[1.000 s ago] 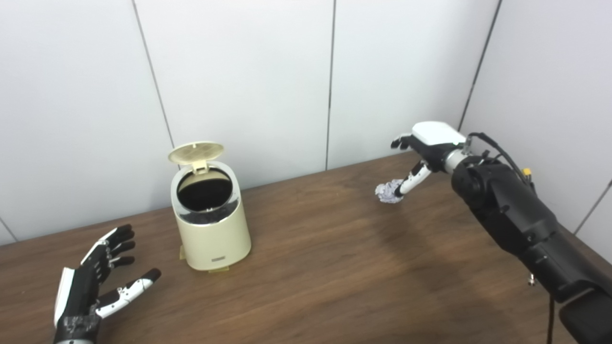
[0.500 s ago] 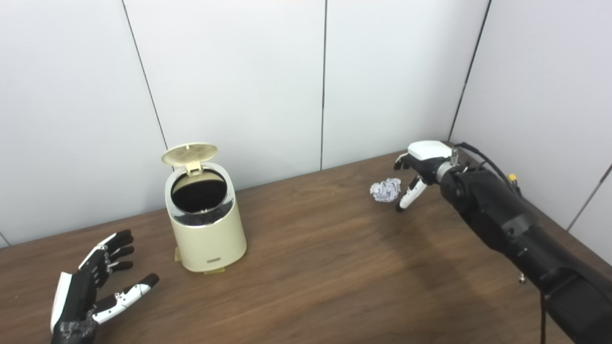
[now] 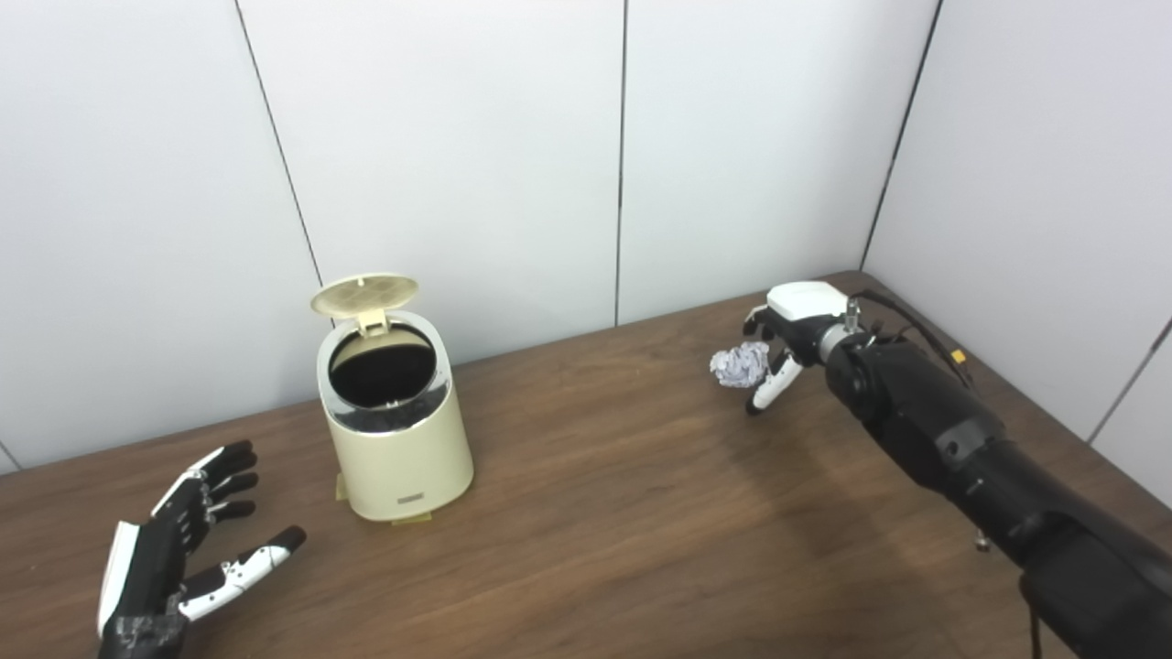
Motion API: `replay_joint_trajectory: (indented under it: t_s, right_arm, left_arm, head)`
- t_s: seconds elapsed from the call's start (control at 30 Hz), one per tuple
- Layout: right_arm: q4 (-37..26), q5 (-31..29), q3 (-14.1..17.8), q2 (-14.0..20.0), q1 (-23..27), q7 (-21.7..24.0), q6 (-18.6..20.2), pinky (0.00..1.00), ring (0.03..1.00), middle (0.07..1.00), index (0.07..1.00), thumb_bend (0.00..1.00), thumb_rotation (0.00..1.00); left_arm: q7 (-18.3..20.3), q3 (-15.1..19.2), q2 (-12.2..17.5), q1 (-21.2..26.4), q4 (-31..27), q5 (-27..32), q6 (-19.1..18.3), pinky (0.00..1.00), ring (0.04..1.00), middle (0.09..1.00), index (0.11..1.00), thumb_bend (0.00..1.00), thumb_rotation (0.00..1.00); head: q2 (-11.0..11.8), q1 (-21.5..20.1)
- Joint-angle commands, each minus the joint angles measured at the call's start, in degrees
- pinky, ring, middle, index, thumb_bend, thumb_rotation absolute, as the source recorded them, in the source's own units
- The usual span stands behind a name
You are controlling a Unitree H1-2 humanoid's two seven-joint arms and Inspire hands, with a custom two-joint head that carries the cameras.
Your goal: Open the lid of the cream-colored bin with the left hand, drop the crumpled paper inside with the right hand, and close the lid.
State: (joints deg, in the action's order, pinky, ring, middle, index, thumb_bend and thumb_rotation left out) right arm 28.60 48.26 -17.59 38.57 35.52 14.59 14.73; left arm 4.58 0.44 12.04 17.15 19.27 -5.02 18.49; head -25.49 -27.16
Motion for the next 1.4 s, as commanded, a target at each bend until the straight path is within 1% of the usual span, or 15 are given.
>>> replay_joint_trajectory:
  t_s: [0.0,0.2,0.33,0.4,0.5,0.53,0.6,0.73,0.9,1.07,1.13,1.17,1.23,1.3,1.37]
  right_arm:
    - [-0.4,-0.6,0.8,1.2,3.2,-2.0,-1.0,0.73,0.772,0.757,0.797,0.89,0.35]
    - [-0.6,-0.8,0.7,0.9,3.2,-2.9,-1.3,0.73,0.748,0.724,0.791,0.86,0.35]
    - [-0.3,-1.4,1.3,0.8,2.8,-5.3,-2.8,0.71,0.705,0.663,0.752,0.81,0.27]
    - [0.3,-1.6,1.1,0.8,2.8,-6.5,-3.5,0.74,0.674,0.621,0.695,0.79,0.21]
    - [1.7,-1.6,0.7,0.9,2.8,-8.9,-5.4,0.72,0.640,0.589,0.635,0.76,0.14]
    - [1.8,-1.5,0.6,1.0,2.7,-9.8,-6.1,0.70,0.626,0.535,0.546,0.62,0.06]
    - [2.0,-1.0,0.3,1.1,2.6,-10.8,-6.7,0.67,0.606,0.498,0.504,0.55,0.02]
    - [2.2,-0.7,0.0,1.5,2.6,-11.3,-7.2,0.64,0.582,0.456,0.499,0.53,0.00]
    - [2.6,-1.0,0.1,1.7,2.6,-11.5,-7.9,0.66,0.586,0.465,0.496,0.53,0.00]
    - [0.6,-0.3,-0.1,1.9,2.5,-11.1,-7.9,0.61,0.581,0.443,0.501,0.53,0.00]
    - [0.3,-0.4,0.3,1.8,2.5,-11.7,-8.5,0.62,0.582,0.437,0.505,0.53,0.00]
    - [-0.5,-0.5,0.5,1.8,2.3,-11.8,-8.6,0.63,0.584,0.435,0.506,0.53,0.00]
    - [-2.9,-0.7,1.2,1.9,1.7,-12.1,-9.0,0.68,0.626,0.490,0.483,0.53,0.00]
    - [-5.9,-0.2,1.6,1.7,1.2,-12.1,-8.7,0.69,0.636,0.508,0.473,0.53,0.00]
    - [-8.9,0.2,2.1,1.5,0.7,-12.0,-8.2,0.66,0.621,0.474,0.491,0.53,0.00]
  left_arm:
    - [-0.2,0.1,0.2,0.1,-0.9,0.3,-0.2,0.71,0.797,0.833,0.862,0.74,0.11]
    - [0.0,0.2,0.2,0.2,-0.6,0.7,-0.2,0.72,0.801,0.834,0.861,0.75,0.12]
    - [0.0,0.2,0.3,0.2,-0.5,0.7,0.0,0.72,0.805,0.835,0.863,0.75,0.12]
    - [-0.2,0.2,0.4,0.2,-0.5,0.3,0.0,0.71,0.804,0.838,0.865,0.74,0.13]
    - [-0.5,0.1,0.5,0.1,-0.7,-0.4,-0.1,0.71,0.789,0.828,0.855,0.74,0.15]
    - [-0.4,0.1,0.5,0.0,-0.7,-0.4,-0.1,0.70,0.790,0.829,0.855,0.74,0.15]
    - [-0.3,0.2,0.6,0.0,-0.7,-0.2,-0.1,0.71,0.794,0.830,0.856,0.74,0.16]
    - [-0.3,0.2,0.7,0.0,-0.5,-0.2,-0.2,0.71,0.798,0.835,0.858,0.73,0.13]
    - [-0.8,0.2,0.7,-0.1,-0.2,-1.1,0.0,0.70,0.776,0.824,0.842,0.73,0.15]
    - [-0.7,0.1,0.8,0.1,0.1,-1.2,0.0,0.70,0.777,0.822,0.840,0.75,0.17]
    - [-0.8,0.2,0.7,0.1,0.4,-1.0,0.2,0.71,0.779,0.821,0.837,0.75,0.16]
    - [-0.8,0.2,0.6,0.0,0.3,-1.0,-0.1,0.71,0.779,0.820,0.836,0.75,0.16]
    - [-0.8,0.1,0.6,0.0,0.3,-1.2,-0.2,0.70,0.778,0.821,0.836,0.76,0.18]
    - [-0.8,0.1,0.5,0.0,0.5,-1.3,0.0,0.69,0.777,0.822,0.835,0.76,0.18]
    - [-0.8,0.1,0.3,0.1,0.7,-1.2,0.1,0.69,0.778,0.827,0.837,0.75,0.17]
  head:
    - [-0.1,0.0]
    - [-0.4,0.3]
    - [-0.5,0.6]
    - [-0.6,0.6]
    - [-0.9,0.7]
    - [-0.9,0.7]
    - [-1.0,0.8]
    - [-1.2,0.9]
    - [-1.3,1.0]
    - [-1.3,1.3]
    - [-1.3,1.6]
    - [-1.3,1.6]
    - [-1.0,2.5]
    - [-1.0,2.5]
    - [-0.9,3.5]
